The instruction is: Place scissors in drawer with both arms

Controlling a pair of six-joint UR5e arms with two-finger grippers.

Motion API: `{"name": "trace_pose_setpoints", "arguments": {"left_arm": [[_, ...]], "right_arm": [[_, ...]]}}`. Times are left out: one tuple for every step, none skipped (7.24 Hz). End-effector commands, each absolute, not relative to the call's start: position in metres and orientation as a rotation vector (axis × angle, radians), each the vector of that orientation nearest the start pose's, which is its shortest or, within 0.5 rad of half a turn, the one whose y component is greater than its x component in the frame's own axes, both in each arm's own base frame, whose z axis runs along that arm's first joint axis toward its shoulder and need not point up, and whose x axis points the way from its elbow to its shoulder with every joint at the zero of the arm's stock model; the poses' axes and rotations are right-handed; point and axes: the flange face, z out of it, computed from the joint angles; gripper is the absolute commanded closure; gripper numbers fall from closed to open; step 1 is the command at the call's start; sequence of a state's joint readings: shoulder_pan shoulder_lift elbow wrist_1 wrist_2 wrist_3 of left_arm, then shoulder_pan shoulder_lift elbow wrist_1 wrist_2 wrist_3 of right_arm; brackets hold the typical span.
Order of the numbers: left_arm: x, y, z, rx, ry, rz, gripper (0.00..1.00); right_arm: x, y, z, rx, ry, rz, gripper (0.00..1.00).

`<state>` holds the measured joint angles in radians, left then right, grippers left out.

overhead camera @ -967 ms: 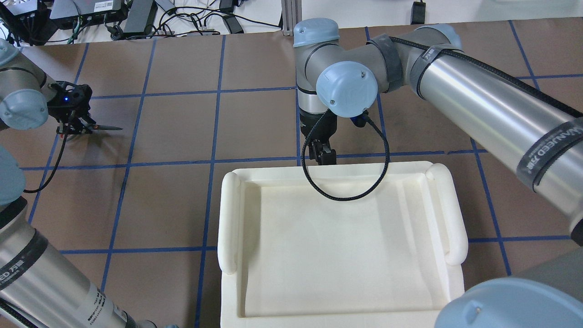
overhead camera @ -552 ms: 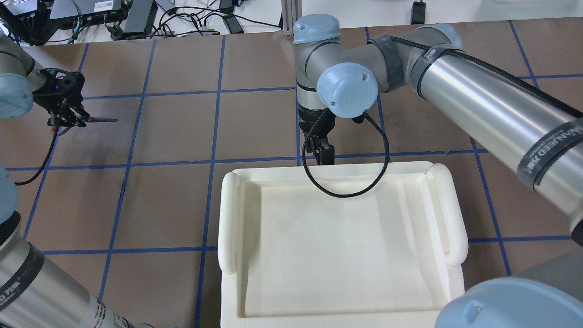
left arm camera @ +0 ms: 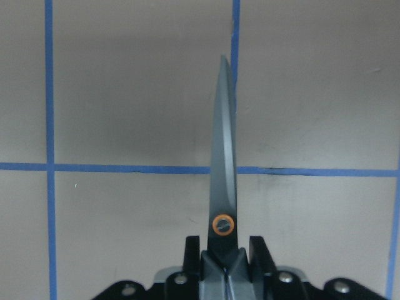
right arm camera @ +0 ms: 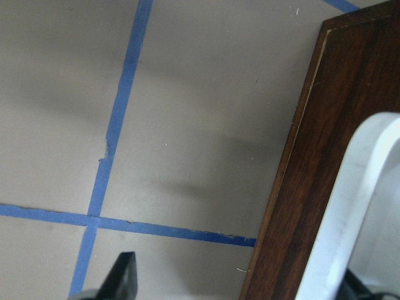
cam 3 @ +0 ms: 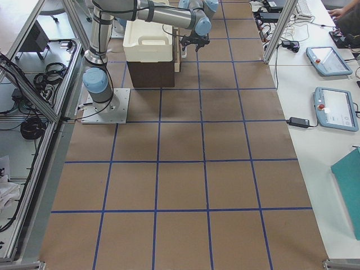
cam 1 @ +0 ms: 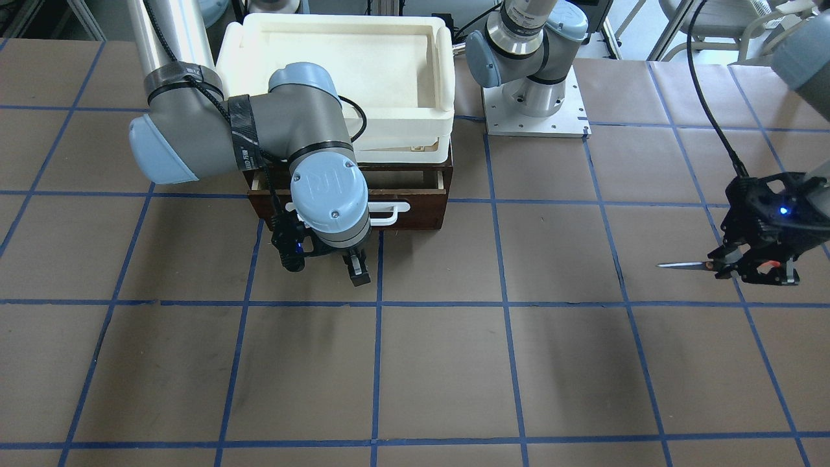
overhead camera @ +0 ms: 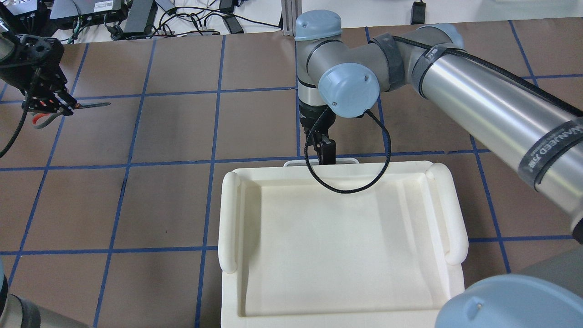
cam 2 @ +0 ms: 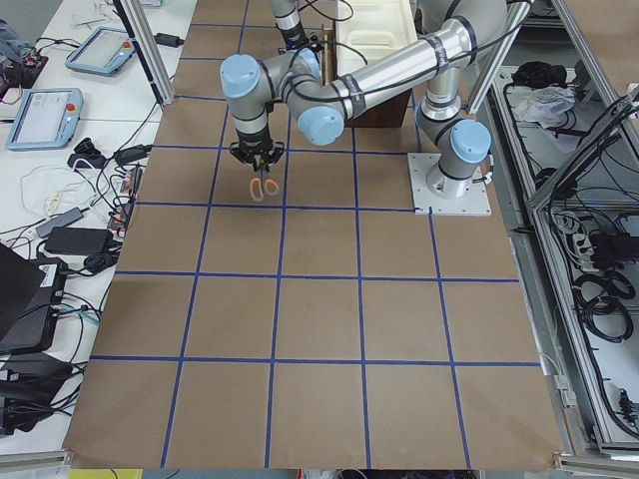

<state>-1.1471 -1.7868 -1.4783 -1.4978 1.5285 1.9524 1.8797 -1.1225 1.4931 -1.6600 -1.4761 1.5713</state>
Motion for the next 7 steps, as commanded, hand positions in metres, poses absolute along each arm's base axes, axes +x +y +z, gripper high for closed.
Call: {"name": "trace_pose_setpoints", "arguments": {"left_arm": [[0.052,-0.543,0.48,2.154,2.351,0.0,0.95],[0.014,-0.531,0.495,2.124,2.376,0.013,0.95],[-0.021,-0.523,0.505,2.1,2.379,0.006,0.99],[-0.047,-0.515,0.509,2.104,2.387,0.021,0.99],[-0.065,-0.512,0.505,2.123,2.38,0.033,0.99],[-0.076,-0.509,0.501,2.116,2.377,0.072,0.99],[-0.078,-0.512,0.489,2.08,2.346,0.193,1.0]], "right_arm": [[0.323,-0.551,0.279,1.95,2.641,0.388,0.0],[0.323,-0.554,0.28,1.945,2.632,0.373,0.0],[0.323,-0.555,0.281,1.928,2.635,0.365,0.0],[0.319,-0.559,0.282,1.924,2.63,0.36,0.0],[0.317,-0.562,0.285,1.891,2.646,0.354,0.0],[0.317,-0.565,0.284,1.89,2.645,0.353,0.0],[0.319,-0.571,0.283,1.887,2.645,0.349,0.0]]}}
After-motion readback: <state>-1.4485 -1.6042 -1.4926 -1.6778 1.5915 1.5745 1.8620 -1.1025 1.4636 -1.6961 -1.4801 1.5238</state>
